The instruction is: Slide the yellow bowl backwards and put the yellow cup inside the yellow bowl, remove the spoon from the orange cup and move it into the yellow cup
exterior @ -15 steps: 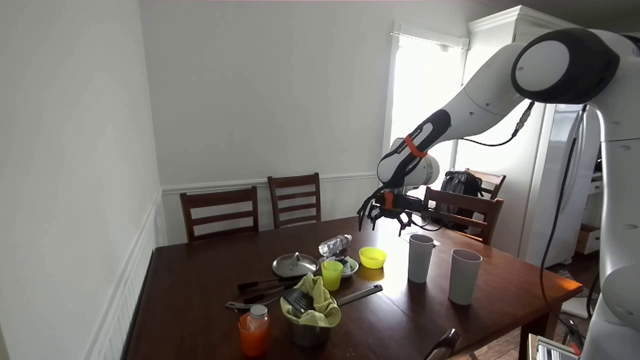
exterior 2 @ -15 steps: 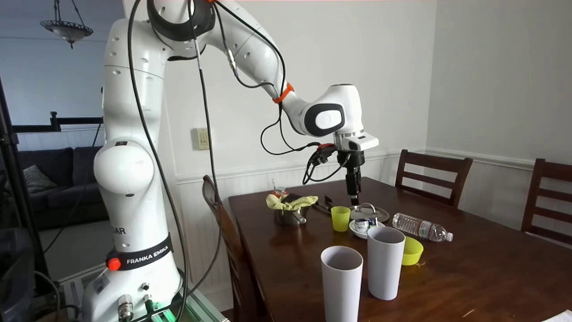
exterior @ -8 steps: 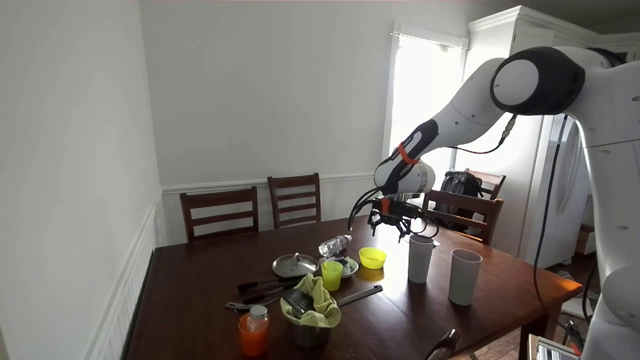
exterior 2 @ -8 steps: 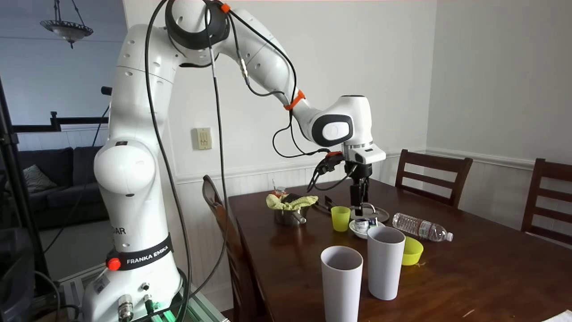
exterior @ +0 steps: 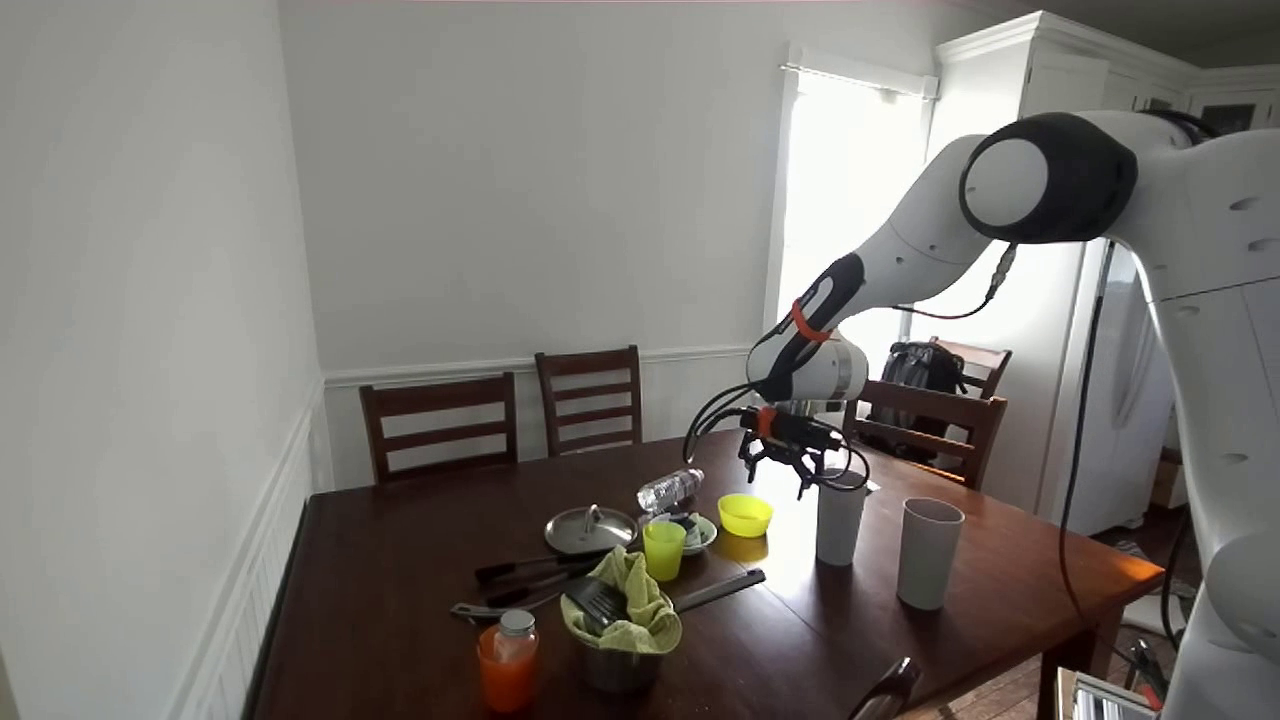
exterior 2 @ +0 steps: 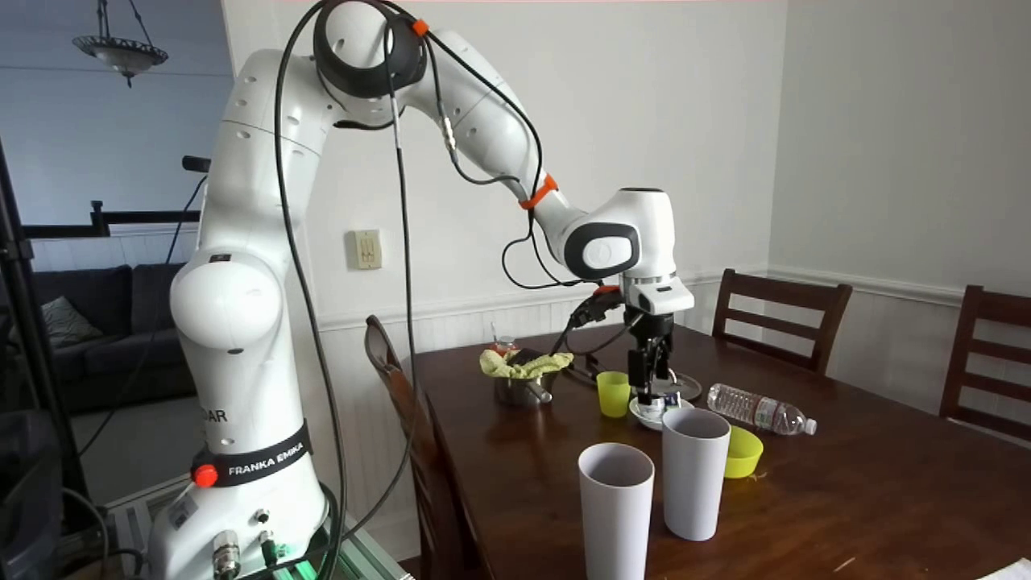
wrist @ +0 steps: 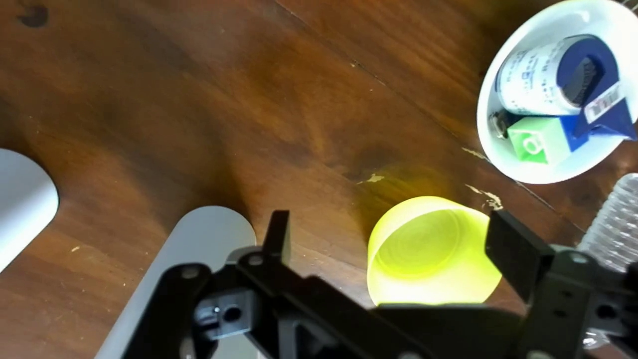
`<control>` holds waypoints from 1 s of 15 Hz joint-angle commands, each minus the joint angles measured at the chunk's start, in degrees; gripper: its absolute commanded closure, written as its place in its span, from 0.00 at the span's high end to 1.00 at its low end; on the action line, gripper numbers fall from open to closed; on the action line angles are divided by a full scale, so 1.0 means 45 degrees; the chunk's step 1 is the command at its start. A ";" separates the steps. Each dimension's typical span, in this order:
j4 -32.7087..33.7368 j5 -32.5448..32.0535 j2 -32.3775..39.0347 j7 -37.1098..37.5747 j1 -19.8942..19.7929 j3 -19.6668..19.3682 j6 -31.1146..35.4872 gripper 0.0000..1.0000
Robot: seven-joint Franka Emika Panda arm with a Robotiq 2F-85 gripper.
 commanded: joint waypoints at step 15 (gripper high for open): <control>0.3654 0.1733 0.4305 0.1707 -0.0549 -0.0069 0.1307 1.00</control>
